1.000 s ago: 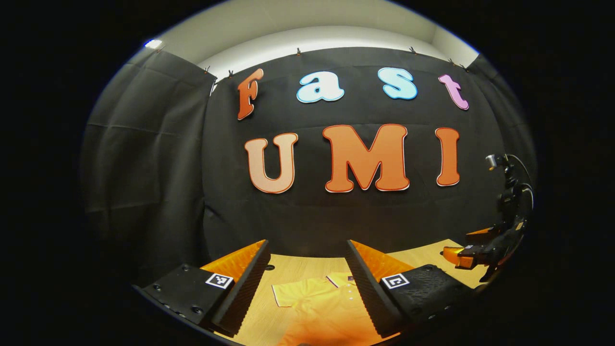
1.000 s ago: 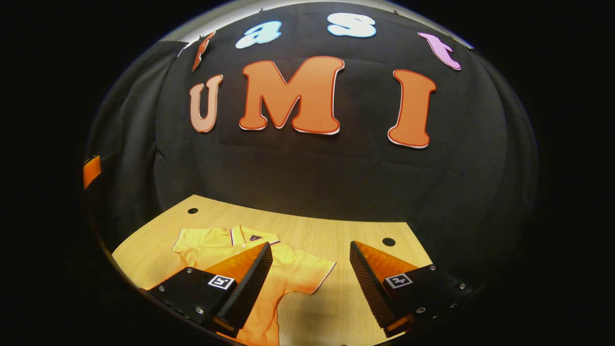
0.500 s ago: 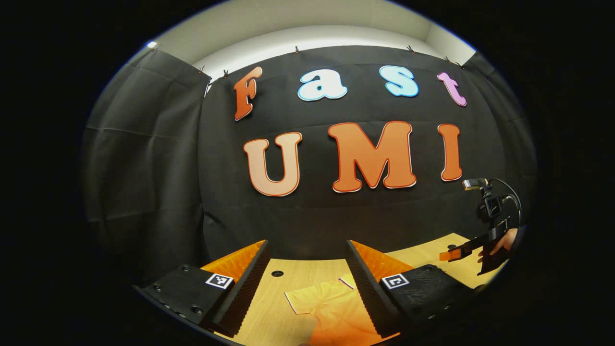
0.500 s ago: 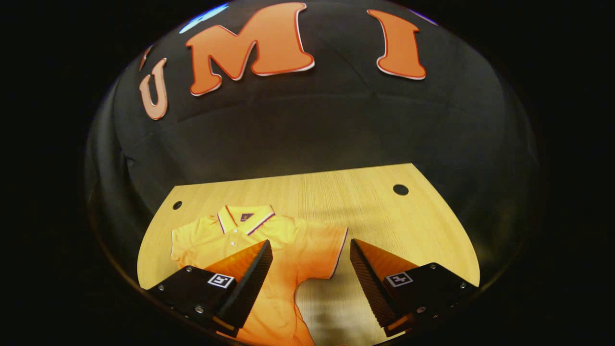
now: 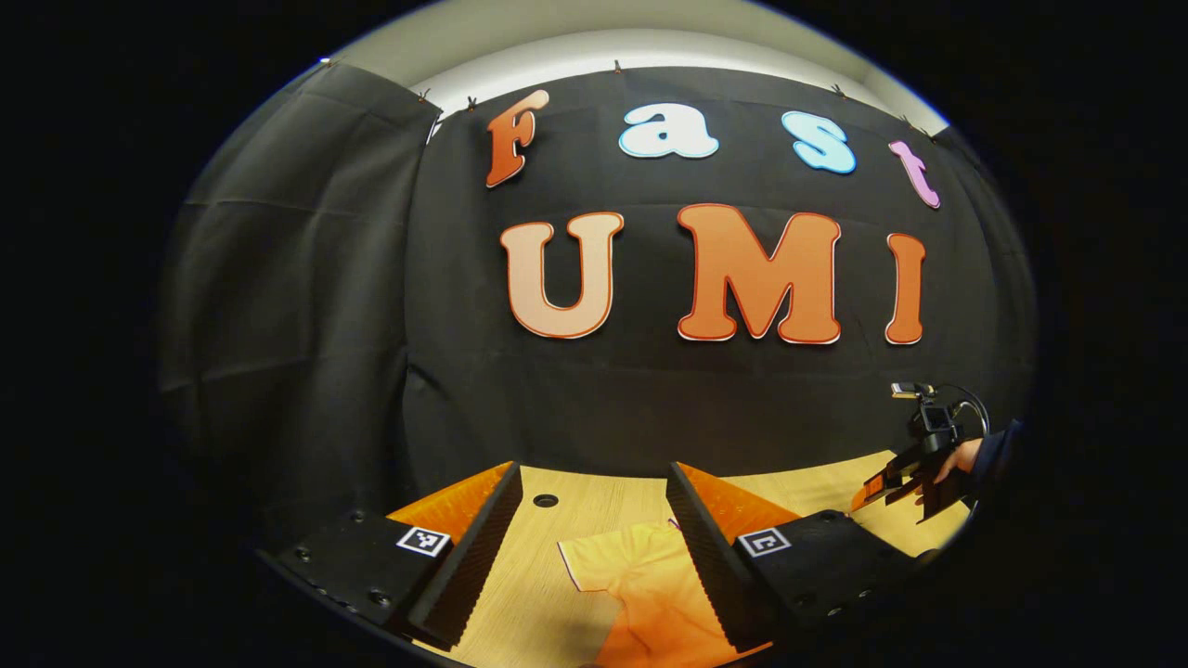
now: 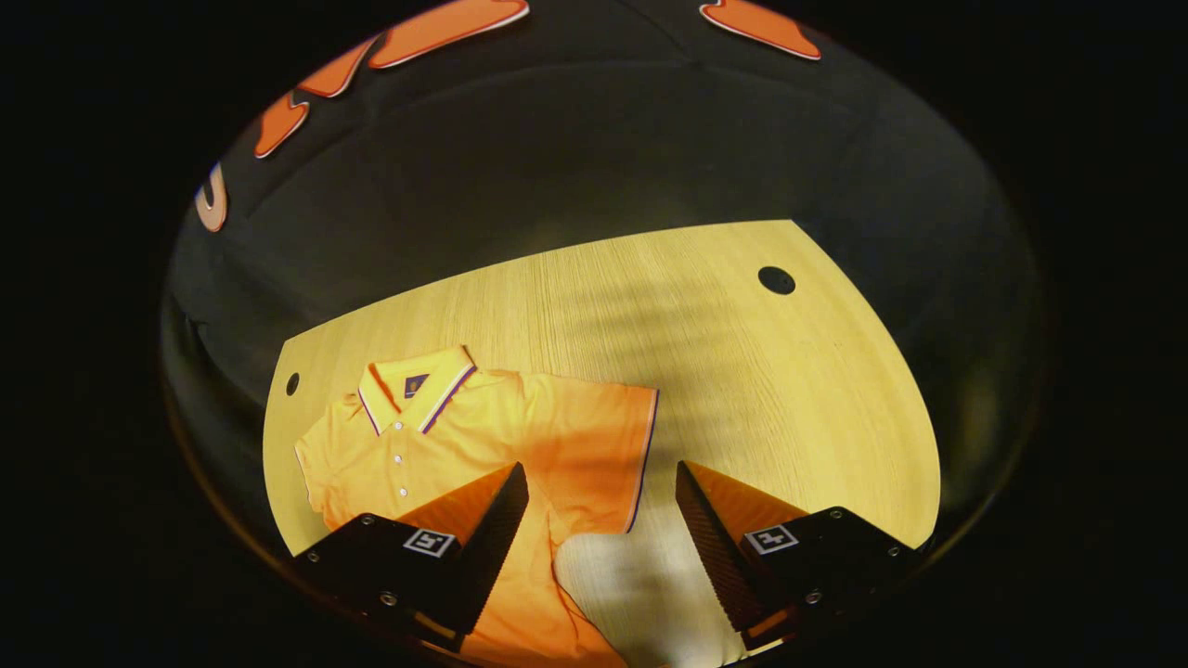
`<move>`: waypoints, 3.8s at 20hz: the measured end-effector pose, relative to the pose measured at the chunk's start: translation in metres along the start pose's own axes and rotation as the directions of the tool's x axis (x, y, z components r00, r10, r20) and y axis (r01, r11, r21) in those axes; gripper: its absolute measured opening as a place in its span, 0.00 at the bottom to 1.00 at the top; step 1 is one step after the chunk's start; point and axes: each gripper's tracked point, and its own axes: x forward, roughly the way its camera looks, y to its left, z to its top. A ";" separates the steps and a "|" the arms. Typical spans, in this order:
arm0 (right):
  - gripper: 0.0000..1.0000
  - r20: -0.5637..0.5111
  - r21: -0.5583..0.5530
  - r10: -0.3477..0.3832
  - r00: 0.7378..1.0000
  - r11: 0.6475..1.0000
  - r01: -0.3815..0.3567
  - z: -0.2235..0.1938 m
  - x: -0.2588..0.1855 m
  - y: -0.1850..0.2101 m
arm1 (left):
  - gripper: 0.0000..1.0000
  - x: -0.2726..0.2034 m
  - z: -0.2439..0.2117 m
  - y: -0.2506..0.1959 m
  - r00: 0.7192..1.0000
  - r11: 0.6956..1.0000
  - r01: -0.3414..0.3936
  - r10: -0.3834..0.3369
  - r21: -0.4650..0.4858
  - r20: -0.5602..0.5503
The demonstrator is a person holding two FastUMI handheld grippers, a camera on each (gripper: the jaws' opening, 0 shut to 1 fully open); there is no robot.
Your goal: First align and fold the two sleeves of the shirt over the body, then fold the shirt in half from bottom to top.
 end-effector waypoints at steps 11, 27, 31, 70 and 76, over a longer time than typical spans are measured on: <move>0.86 -0.288 -0.002 -0.064 0.956 0.998 0.067 -0.044 0.085 -0.012 | 0.98 0.014 -0.038 0.010 0.990 0.997 -0.053 0.046 -0.050 -0.130; 0.03 -0.172 0.024 0.100 0.980 0.995 -0.098 -0.010 0.065 0.039 | 0.96 0.016 -0.055 0.016 0.983 0.996 -0.060 0.048 -0.062 -0.179; 0.03 -0.123 -0.015 0.159 0.980 0.987 -0.162 0.005 0.046 0.073 | 0.98 0.011 -0.063 0.028 0.980 0.993 -0.073 0.054 -0.094 -0.192; 0.96 0.322 0.033 -0.022 0.946 0.999 0.012 -0.055 -0.165 -0.001 | 0.96 0.212 -0.311 0.028 0.429 0.994 0.006 -0.103 -0.111 -0.897; 0.96 0.326 0.078 -0.066 0.943 0.996 0.042 -0.076 -0.175 -0.032 | 0.95 0.217 -0.336 0.033 0.310 1.000 0.019 -0.014 -0.009 -0.951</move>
